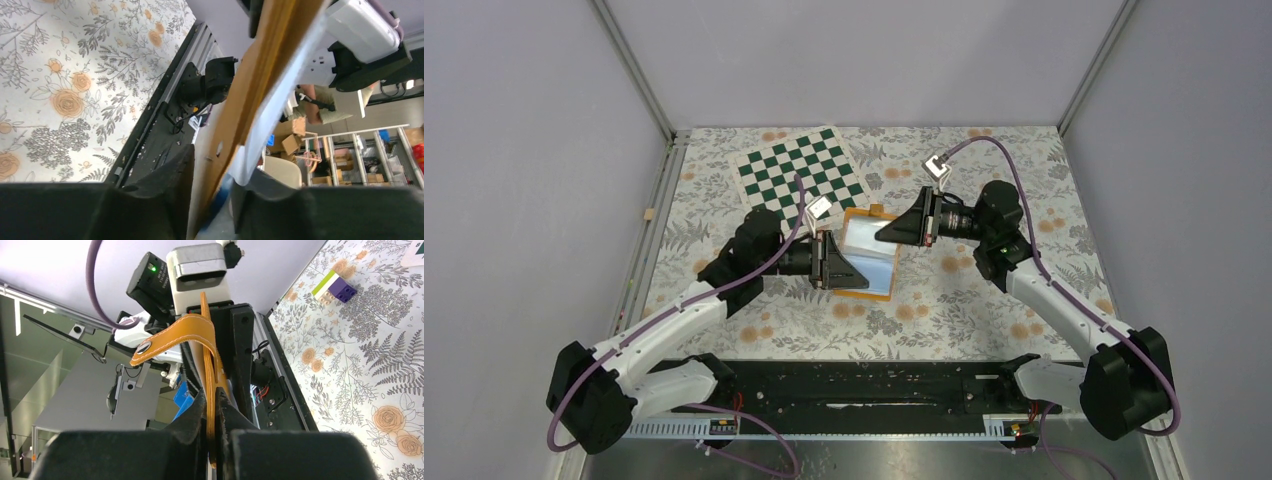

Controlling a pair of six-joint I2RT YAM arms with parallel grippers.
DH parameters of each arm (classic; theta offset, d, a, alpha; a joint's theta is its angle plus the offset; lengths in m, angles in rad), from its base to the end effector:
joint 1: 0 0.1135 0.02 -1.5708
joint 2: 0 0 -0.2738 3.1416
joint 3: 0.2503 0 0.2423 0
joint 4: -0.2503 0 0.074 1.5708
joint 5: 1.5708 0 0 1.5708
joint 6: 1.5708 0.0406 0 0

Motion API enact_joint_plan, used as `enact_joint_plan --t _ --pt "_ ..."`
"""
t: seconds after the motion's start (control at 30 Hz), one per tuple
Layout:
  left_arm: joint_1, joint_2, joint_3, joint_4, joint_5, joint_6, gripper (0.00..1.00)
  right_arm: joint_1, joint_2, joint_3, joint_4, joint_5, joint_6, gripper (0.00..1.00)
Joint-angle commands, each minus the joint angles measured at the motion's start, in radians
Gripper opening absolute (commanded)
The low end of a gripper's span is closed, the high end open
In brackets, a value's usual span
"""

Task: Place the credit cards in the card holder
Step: Open the card holder at the center of the board.

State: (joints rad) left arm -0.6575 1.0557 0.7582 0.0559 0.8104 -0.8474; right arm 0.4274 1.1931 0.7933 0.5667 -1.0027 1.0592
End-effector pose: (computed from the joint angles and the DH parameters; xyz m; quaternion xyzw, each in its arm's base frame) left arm 0.1610 -0.1615 0.3159 0.1734 0.7432 -0.6139 0.2017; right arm 0.2162 0.1361 0.3478 -0.1729 0.6522 0.6816 0.2830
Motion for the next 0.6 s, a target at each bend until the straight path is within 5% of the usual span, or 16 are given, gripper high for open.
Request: enact_joint_plan --t 0.0,0.03,0.27,0.57 --pt "-0.010 -0.004 -0.030 0.171 -0.031 -0.041 0.10 0.007 -0.025 0.006 0.071 0.015 0.067 0.00" --pt "-0.010 -0.005 -0.027 0.170 -0.041 -0.038 0.00 0.007 -0.026 0.002 0.068 0.010 0.083 0.00" --pt "-0.022 -0.039 0.055 -0.032 -0.159 0.175 0.00 0.007 -0.047 -0.033 0.071 -0.045 0.208 0.00" --pt "-0.022 -0.119 0.112 -0.132 -0.304 0.413 0.00 0.007 -0.065 -0.139 0.330 -0.120 0.517 0.00"
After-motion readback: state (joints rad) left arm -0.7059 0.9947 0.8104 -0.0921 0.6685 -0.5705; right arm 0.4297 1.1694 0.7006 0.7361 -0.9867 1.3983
